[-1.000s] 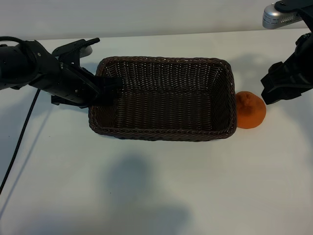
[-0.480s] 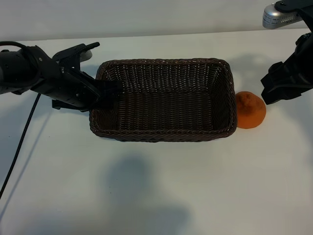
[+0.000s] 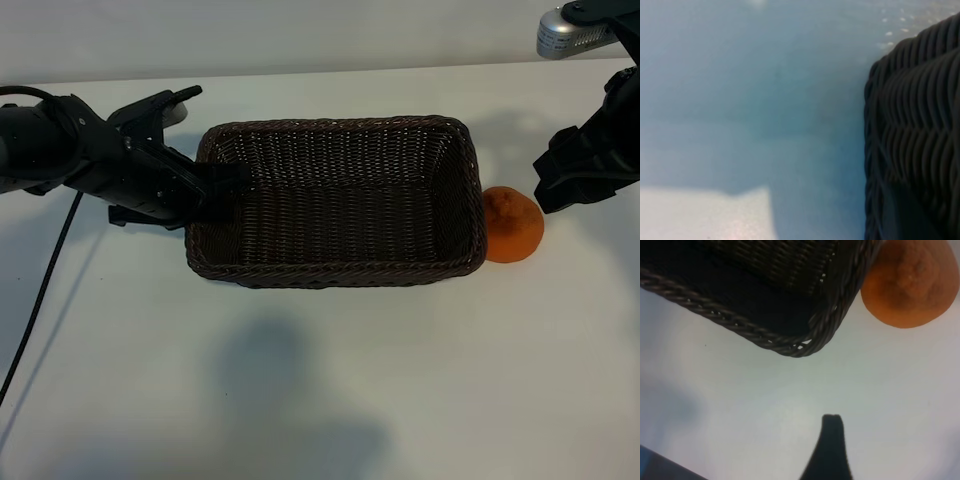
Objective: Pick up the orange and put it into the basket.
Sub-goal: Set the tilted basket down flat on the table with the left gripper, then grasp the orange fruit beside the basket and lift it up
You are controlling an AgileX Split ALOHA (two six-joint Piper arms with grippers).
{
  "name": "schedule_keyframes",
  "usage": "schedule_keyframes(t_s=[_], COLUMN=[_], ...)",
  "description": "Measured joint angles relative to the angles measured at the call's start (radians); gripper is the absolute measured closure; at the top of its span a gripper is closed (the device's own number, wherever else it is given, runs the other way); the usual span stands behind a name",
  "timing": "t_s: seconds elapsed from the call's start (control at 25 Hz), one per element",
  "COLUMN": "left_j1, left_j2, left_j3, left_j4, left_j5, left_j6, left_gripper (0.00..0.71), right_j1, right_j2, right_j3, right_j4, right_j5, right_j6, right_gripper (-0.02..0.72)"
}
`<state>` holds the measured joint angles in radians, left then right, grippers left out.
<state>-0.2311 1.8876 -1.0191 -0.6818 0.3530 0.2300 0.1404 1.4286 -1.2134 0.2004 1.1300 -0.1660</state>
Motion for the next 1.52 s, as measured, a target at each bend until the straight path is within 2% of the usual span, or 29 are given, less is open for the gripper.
schedule_keyframes(t_s=[0.12, 0.24, 0.36, 0.6, 0.76, 1.0, 1.2, 1.4, 1.52], left_j1=[0.000, 0.000, 0.000, 0.009, 0.028, 0.029, 0.029, 0.029, 0.029], left_j2=[0.005, 0.006, 0.005, -0.073, -0.137, -0.233, -0.296, -0.307, -0.307], left_j3=[0.001, 0.001, 0.001, 0.001, 0.001, 0.001, 0.001, -0.041, -0.109], left_j4=[-0.007, -0.007, -0.007, 0.043, 0.116, 0.238, 0.250, 0.296, 0.379], left_j5=[0.025, 0.049, 0.060, 0.069, 0.094, 0.131, 0.150, 0.241, 0.317], left_j6=[-0.002, -0.020, -0.031, -0.080, -0.137, -0.230, -0.240, -0.247, -0.295], left_gripper=[0.343, 0.131, 0.025, 0.023, 0.029, 0.035, 0.043, 0.050, 0.061], right_j1=[0.000, 0.000, 0.000, 0.000, 0.000, 0.000, 0.000, 0.000, 0.000], right_j2=[0.000, 0.000, 0.000, 0.000, 0.000, 0.000, 0.000, 0.000, 0.000], right_j3=[0.000, 0.000, 0.000, 0.000, 0.000, 0.000, 0.000, 0.000, 0.000], right_j4=[0.000, 0.000, 0.000, 0.000, 0.000, 0.000, 0.000, 0.000, 0.000], right_j5=[0.000, 0.000, 0.000, 0.001, 0.004, 0.004, 0.005, 0.005, 0.005], right_j6=[0.000, 0.000, 0.000, -0.001, -0.001, -0.001, -0.001, -0.001, -0.001], right_gripper=[0.108, 0.108, 0.108, 0.108, 0.108, 0.108, 0.108, 0.108, 0.108])
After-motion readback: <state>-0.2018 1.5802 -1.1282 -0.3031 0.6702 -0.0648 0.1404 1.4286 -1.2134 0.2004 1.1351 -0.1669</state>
